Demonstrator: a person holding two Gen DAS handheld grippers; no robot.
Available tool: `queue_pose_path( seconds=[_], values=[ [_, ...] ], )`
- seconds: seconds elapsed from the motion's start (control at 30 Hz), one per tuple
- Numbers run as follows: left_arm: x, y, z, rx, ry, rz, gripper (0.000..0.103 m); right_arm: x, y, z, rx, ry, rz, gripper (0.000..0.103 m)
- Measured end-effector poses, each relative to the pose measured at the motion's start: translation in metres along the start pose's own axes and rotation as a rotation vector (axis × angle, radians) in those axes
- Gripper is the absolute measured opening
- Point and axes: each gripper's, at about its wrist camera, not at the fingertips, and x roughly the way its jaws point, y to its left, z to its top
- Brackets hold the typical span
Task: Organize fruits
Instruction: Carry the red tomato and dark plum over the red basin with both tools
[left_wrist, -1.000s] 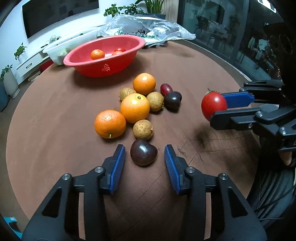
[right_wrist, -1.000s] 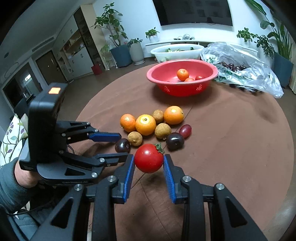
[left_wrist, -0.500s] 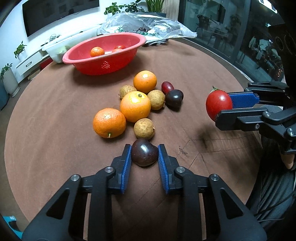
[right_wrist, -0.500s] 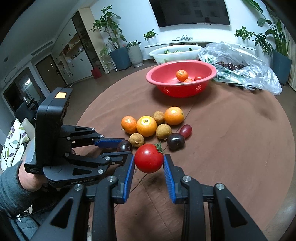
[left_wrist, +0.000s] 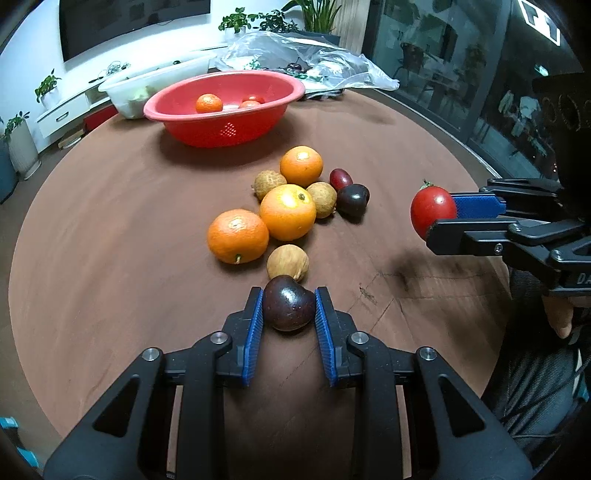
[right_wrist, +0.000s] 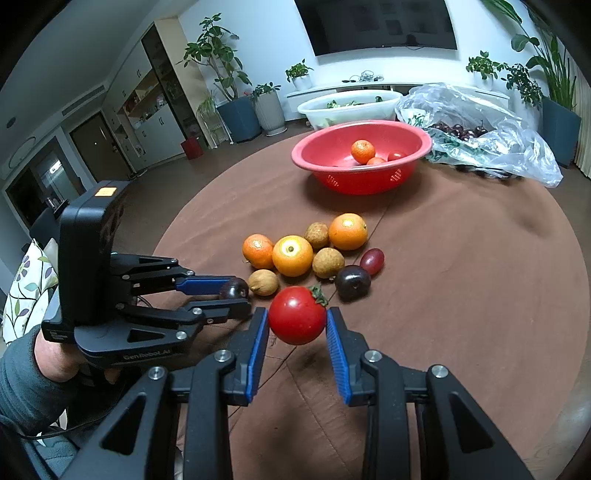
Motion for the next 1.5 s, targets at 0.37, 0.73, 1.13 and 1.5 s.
queue_pose_path(
  seconds=[0.37, 0.73, 1.13, 1.5],
  values=[
    [-0.010, 0.006, -0.014, -0.025, -0.008, -0.008, 0.026, 0.005, -0.002, -0.001, 0.009, 0.012, -0.007, 0.035],
    [-0.040, 0.032, 0.038, -0.035, -0.110, 0.000, 0.026, -0.005, -0.013, 0.030, 0.002, -0.025, -0.043, 0.035],
    [-0.008, 0.076, 0.163, 0.005, -0.152, 0.035, 0.026, 0.009, -0.037, 0.151, -0.037, -0.096, -0.149, 0.035],
    [0.081, 0.091, 0.195, 0.025, -0.050, 0.049, 0.026, 0.098, -0.075, 0.182, 0.052, 0.042, -0.218, 0.035]
  ],
)
